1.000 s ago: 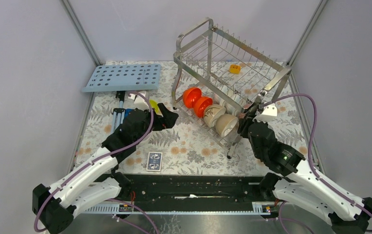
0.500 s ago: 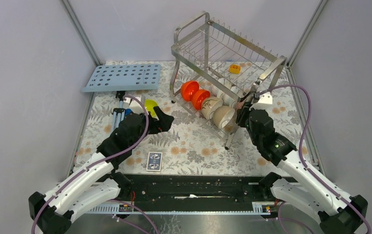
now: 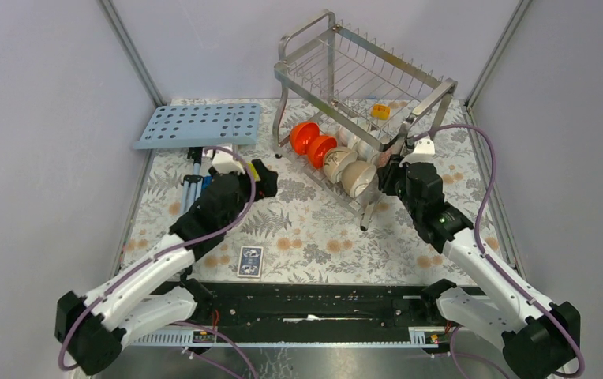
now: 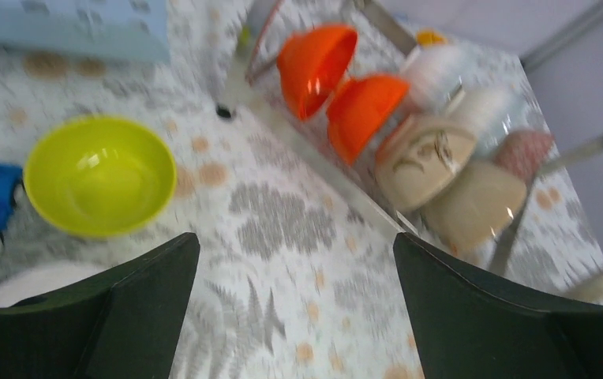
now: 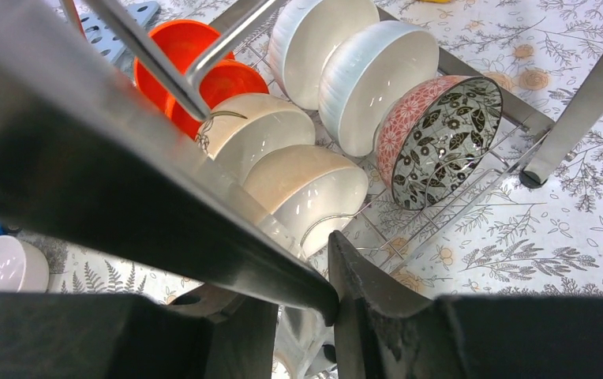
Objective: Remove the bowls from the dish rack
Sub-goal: Adjust the dish rack at the center of the board.
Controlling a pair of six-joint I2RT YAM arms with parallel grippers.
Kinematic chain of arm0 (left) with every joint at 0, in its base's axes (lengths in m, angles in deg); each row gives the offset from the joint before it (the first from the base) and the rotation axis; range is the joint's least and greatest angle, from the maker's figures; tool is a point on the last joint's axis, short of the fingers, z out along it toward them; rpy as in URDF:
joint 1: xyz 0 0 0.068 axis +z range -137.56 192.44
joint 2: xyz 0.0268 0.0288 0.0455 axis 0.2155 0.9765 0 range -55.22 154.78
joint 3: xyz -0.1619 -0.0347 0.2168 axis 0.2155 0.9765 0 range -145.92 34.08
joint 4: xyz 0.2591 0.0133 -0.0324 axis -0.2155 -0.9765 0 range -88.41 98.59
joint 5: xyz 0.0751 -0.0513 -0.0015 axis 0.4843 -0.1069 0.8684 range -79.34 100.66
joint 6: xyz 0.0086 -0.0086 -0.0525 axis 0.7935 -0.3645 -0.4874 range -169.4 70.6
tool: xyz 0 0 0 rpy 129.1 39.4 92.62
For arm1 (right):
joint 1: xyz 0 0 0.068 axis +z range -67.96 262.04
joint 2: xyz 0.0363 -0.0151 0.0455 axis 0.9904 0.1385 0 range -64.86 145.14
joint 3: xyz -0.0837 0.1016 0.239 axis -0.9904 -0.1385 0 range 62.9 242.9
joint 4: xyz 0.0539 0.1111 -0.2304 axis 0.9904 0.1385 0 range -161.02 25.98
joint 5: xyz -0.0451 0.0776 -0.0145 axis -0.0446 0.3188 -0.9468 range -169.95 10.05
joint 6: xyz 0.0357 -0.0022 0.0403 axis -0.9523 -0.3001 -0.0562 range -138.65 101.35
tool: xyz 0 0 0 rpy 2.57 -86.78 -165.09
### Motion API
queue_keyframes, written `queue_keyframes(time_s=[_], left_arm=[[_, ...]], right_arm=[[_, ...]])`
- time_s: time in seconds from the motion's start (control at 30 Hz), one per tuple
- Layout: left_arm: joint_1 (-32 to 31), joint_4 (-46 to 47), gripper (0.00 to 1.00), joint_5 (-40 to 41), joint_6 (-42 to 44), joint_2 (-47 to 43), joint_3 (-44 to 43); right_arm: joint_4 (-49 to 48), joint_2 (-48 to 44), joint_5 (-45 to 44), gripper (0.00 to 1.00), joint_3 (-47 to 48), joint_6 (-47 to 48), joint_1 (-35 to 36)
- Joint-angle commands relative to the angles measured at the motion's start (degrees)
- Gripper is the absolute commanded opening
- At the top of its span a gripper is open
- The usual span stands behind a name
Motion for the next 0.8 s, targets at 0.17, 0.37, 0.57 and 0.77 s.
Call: queue_keyframes(time_s=[0.17, 0.37, 0.57, 0.77], left_arm=[[12.7, 39.0, 0.99, -6.5, 20.2, 18.9, -5.1], [22.1, 47.3, 0.99, -29.4, 17.7, 29.2, -9.7], [22.2, 50.3, 0.99, -34.6, 21.2, 38.5, -15.3], [22.1, 52.1, 0.99, -35.1, 23.2, 47.2, -21.9]], right_arm=[[0.7, 1.8, 7.0, 0.36, 1.5, -4.3, -0.2], [-0.1, 0.5, 7.8, 0.37, 0.0, -5.3, -0.3], [-0.1, -0.9, 8.7, 0.37, -0.8, -6.1, -0.3], [0.1, -2.8, 10.2, 0.38, -1.1, -6.9, -0.3]])
